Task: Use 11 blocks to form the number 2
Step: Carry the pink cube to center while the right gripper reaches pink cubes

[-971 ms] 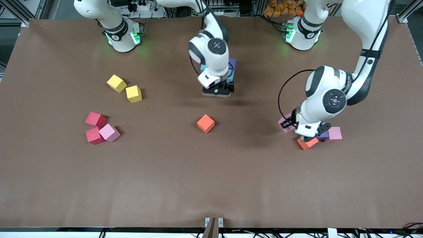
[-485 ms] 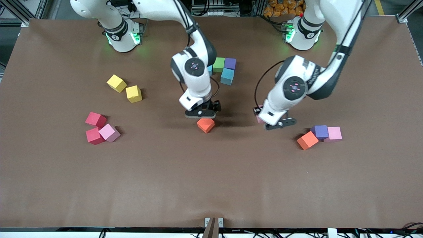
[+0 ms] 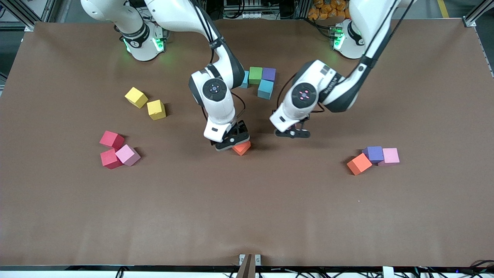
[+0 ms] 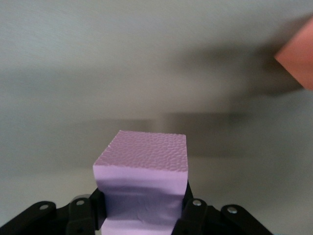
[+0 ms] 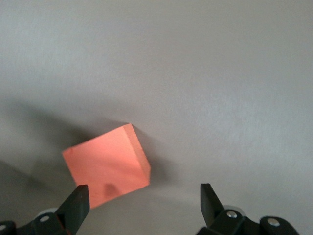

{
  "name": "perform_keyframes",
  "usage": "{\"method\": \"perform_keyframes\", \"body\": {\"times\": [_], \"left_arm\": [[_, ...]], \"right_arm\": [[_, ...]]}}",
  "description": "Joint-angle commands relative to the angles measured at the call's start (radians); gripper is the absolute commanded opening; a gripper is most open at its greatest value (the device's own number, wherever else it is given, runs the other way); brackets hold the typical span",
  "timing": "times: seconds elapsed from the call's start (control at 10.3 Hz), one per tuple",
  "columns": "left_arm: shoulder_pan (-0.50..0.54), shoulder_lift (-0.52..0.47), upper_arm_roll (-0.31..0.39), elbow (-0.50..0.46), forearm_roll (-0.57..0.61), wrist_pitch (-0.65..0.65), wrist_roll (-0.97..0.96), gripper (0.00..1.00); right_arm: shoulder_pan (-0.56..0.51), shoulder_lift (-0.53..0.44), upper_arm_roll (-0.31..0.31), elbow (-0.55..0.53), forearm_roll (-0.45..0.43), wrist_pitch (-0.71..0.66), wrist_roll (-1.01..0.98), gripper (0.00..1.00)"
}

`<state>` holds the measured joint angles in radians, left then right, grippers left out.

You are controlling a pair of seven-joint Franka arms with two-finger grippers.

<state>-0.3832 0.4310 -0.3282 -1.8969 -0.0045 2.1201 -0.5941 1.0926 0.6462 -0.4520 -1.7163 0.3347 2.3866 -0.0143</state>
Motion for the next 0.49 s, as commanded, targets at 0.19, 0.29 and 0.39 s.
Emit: {"method": "perform_keyframes", "body": {"times": [0.19, 0.29, 0.39], "left_arm": [[-0.161, 0.075, 0.026, 0.062, 0.003, -0.002, -0.035, 0.06], [-0.204, 0.101, 0.043, 0.093, 0.003, -0.002, -0.045, 0.06], [-0.261, 0.121, 0.075, 0.119, 0.000, -0.002, -0.079, 0.00]], "right_arm": [[-0.178, 0.004, 0.021, 0.010, 0.009, -0.009, -0.522, 1.00], [-0.209, 0.004, 0.022, 0.010, 0.010, -0.009, -0.595, 1.00], [-0.247, 0.004, 0.024, 0.010, 0.010, -0.007, -0.669, 1.00]]}}
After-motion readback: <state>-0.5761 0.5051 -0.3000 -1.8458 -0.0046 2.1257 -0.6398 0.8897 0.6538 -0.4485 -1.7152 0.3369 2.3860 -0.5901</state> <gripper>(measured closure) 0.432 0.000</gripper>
